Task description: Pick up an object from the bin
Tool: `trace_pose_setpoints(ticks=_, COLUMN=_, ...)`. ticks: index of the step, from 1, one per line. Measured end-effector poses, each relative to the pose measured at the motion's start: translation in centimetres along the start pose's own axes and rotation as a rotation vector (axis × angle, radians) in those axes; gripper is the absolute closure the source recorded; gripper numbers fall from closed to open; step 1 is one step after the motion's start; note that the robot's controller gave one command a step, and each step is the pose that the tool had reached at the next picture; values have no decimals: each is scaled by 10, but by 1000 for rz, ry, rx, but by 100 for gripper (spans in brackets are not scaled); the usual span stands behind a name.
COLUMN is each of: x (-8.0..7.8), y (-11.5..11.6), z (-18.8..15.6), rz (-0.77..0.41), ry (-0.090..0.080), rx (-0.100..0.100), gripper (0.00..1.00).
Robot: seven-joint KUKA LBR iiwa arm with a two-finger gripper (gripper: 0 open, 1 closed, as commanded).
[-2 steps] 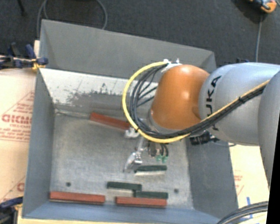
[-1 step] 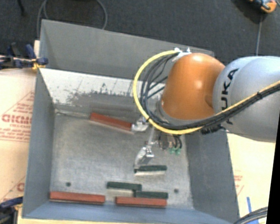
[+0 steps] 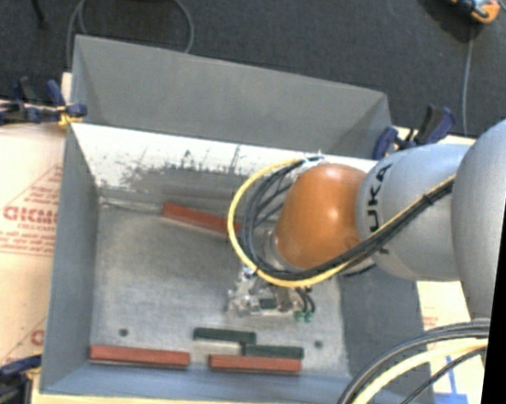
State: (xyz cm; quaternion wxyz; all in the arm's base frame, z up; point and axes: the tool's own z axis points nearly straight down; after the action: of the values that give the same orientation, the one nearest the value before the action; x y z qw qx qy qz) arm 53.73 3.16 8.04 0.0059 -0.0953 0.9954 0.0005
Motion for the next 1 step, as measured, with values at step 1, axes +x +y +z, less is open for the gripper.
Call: trace_pose_setpoints(ticks=1, x=-4, y=0, z=2, rz=3, ry=-22, rx=1, gripper=0)
